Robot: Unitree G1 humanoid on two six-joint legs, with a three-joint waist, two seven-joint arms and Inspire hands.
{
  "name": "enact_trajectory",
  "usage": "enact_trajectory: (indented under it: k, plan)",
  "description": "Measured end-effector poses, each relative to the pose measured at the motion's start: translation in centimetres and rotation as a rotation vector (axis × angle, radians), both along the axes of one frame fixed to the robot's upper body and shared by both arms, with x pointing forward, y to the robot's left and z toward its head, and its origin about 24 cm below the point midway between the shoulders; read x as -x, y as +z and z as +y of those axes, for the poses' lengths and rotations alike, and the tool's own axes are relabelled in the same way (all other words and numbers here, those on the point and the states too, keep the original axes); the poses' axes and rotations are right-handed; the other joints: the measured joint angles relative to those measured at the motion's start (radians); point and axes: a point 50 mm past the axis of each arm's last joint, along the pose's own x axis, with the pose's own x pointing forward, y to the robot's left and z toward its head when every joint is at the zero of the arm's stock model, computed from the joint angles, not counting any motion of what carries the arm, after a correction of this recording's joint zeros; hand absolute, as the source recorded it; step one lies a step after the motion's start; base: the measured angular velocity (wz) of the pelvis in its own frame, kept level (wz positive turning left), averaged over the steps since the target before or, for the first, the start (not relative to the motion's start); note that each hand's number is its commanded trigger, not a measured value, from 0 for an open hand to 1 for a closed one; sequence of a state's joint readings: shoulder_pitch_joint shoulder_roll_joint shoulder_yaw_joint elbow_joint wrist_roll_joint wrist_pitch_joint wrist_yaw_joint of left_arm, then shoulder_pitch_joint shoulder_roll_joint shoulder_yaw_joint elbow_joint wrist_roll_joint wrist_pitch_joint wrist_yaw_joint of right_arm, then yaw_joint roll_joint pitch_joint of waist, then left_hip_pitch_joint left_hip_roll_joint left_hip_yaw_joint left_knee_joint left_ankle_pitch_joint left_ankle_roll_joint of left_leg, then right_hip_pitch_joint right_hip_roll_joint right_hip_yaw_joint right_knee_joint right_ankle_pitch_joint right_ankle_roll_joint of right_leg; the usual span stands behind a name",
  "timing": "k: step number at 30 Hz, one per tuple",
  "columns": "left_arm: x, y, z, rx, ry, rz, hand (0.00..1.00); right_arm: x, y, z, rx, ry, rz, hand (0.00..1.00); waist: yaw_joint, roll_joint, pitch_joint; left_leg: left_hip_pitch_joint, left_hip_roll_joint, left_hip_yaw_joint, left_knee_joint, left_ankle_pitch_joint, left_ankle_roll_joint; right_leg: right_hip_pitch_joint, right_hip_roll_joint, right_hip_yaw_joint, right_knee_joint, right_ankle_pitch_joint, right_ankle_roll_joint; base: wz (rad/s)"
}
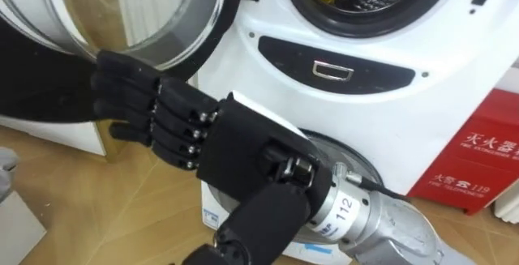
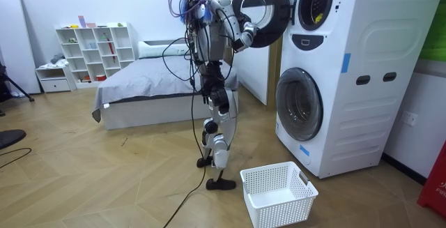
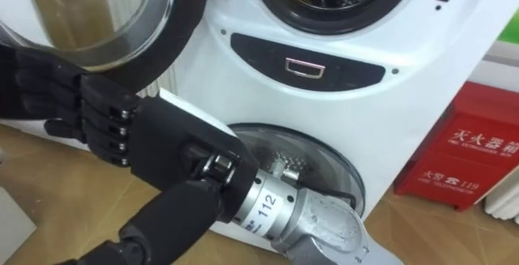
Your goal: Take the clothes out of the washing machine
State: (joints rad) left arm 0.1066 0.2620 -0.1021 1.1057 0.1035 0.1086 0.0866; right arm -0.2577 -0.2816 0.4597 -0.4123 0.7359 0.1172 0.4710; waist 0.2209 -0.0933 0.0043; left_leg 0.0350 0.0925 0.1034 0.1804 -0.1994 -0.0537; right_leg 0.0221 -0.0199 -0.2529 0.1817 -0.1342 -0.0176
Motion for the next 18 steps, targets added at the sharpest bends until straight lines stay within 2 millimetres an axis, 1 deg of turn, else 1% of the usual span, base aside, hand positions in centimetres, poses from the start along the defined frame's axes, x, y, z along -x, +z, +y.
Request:
enact_trajectory:
  k: [6, 9, 11, 12, 14, 15, 18]
  plan:
    - [0.2, 0.0, 0.1, 0.000, 0.010, 0.003, 0.00, -0.3, 0.1, -0.3, -0.003, -0.027, 0.004, 0.00, -0.008, 0.001, 0.0004, 0.001, 0.000, -0.002, 0.001, 0.000, 0.000, 0.004, 0.000, 0.000, 0.000, 0.000, 0.000, 0.00]
    - [0.8, 0.0, 0.3, -0.004, 0.024, 0.015, 0.00, -0.7, 0.6, -1.1, 0.016, -0.098, -0.039, 0.00, -0.032, 0.001, 0.0004, -0.001, -0.001, -0.006, 0.003, 0.000, 0.000, 0.004, -0.001, 0.002, 0.000, 0.000, 0.000, 0.01]
    - [1.6, -0.1, 0.3, -0.003, 0.053, 0.024, 0.00, -1.5, 1.4, -2.6, 0.013, -0.204, -0.076, 0.00, -0.066, 0.002, 0.0008, -0.007, -0.004, -0.013, 0.010, -0.001, 0.001, 0.005, -0.003, -0.001, 0.000, 0.000, 0.001, 0.07]
    - [1.8, -0.2, 0.2, -0.001, 0.057, 0.028, 0.00, -1.8, 1.6, -3.1, 0.005, -0.235, -0.079, 0.00, -0.072, 0.003, 0.0008, -0.007, -0.004, -0.012, 0.011, -0.001, 0.001, 0.006, -0.003, -0.001, 0.000, 0.000, 0.001, 0.05]
    - [2.4, -0.4, -0.2, -0.003, 0.073, 0.038, 0.00, -2.5, 2.3, -4.7, -0.025, -0.353, -0.082, 0.00, -0.084, 0.008, -0.0008, -0.005, -0.004, -0.011, 0.012, -0.001, 0.001, 0.006, -0.003, 0.000, 0.001, 0.000, 0.000, 0.00]
    - [2.4, -0.4, -0.4, 0.000, 0.083, 0.035, 0.00, -2.8, 2.6, -5.5, -0.030, -0.408, -0.085, 0.00, -0.096, 0.011, -0.0022, -0.005, -0.003, -0.010, 0.013, -0.001, 0.001, 0.006, -0.003, 0.000, 0.002, 0.000, 0.000, 0.00]
    - [2.6, -0.5, -0.6, 0.000, 0.106, 0.031, 0.00, -3.2, 3.0, -6.8, -0.029, -0.496, -0.086, 0.00, -0.108, 0.020, -0.0042, 0.000, -0.003, -0.009, 0.017, -0.001, 0.001, 0.009, -0.003, 0.000, 0.003, 0.000, 0.000, 0.00]
